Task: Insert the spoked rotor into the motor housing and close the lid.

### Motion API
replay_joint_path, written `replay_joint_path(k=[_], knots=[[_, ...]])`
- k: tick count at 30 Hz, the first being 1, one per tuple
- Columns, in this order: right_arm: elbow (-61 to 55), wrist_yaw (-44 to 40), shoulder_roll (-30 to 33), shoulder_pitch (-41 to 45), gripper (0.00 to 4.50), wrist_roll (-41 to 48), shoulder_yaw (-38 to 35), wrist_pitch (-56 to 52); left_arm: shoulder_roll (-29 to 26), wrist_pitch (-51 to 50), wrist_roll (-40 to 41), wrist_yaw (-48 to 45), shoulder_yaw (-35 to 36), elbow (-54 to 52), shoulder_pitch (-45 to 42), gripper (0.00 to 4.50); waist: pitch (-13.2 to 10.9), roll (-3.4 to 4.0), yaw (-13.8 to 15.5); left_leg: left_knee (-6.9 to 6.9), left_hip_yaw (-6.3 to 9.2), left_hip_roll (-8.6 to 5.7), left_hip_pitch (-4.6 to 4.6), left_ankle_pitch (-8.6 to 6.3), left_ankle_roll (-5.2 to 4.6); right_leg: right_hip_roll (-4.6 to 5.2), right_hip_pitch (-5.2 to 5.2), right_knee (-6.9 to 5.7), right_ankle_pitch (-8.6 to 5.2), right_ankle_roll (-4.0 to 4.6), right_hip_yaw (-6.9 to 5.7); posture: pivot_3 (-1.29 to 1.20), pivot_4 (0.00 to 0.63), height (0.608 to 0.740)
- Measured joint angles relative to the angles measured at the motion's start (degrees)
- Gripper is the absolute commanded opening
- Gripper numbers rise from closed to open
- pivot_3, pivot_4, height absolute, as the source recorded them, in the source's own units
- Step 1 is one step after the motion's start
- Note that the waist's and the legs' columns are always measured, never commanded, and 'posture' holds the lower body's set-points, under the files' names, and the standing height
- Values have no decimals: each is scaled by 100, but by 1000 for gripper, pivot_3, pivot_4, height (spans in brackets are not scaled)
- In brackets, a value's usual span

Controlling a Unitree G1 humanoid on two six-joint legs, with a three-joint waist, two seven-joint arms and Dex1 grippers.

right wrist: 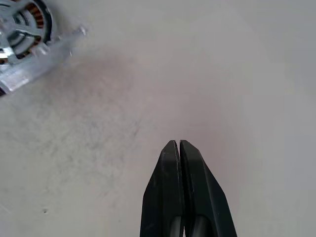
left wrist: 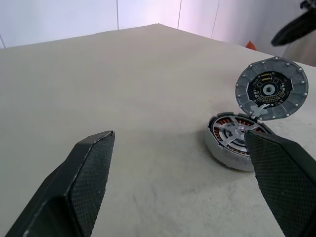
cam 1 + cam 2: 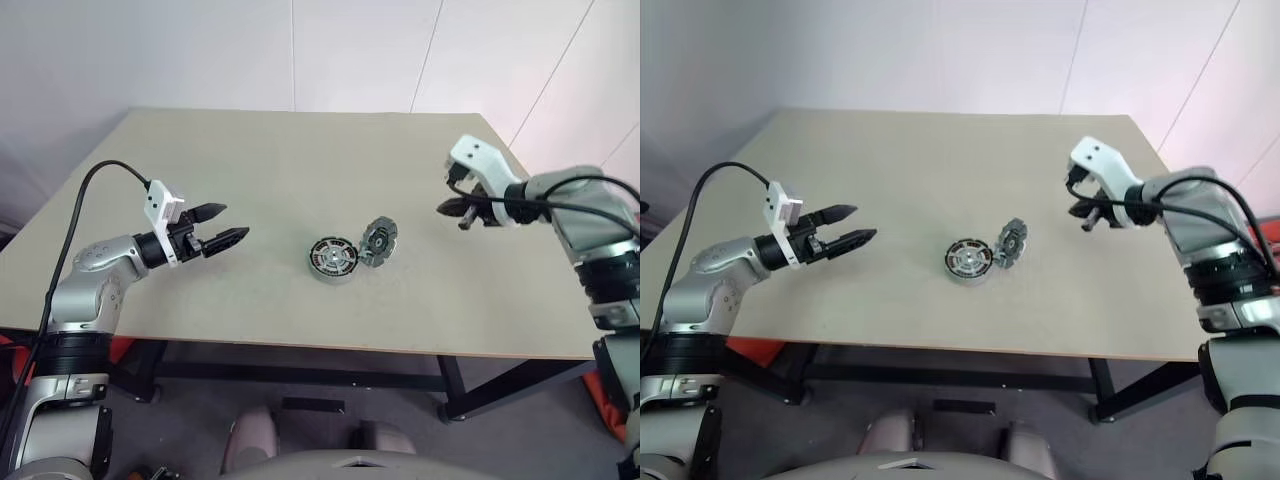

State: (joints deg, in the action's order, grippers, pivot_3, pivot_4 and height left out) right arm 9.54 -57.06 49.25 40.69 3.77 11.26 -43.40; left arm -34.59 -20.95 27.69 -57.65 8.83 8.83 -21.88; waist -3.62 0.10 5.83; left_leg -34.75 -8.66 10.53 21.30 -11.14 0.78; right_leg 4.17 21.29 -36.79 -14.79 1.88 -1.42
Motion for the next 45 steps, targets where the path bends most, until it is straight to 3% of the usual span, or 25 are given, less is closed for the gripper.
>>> replay_joint_path(k=[9, 45], knots=[[-1273, 553, -444, -787, 27, 313, -245, -761, -5, 115, -212, -82, -73, 198, 57, 4500, 0, 1, -6, 10, -1, -1, -10, 2, 4, 0, -3, 1, 0, 0, 2, 0, 0, 740], [-1946, 941, -1589, -416, 27, 764, 347, -1166, 17, 243, -391, -68, -87, 287, 41, 4500, 0, 2, -24, 40, 1, -3, -20, 18, 31, 0, 1, 4, -1, -1, 3, 0, 0, 740]])
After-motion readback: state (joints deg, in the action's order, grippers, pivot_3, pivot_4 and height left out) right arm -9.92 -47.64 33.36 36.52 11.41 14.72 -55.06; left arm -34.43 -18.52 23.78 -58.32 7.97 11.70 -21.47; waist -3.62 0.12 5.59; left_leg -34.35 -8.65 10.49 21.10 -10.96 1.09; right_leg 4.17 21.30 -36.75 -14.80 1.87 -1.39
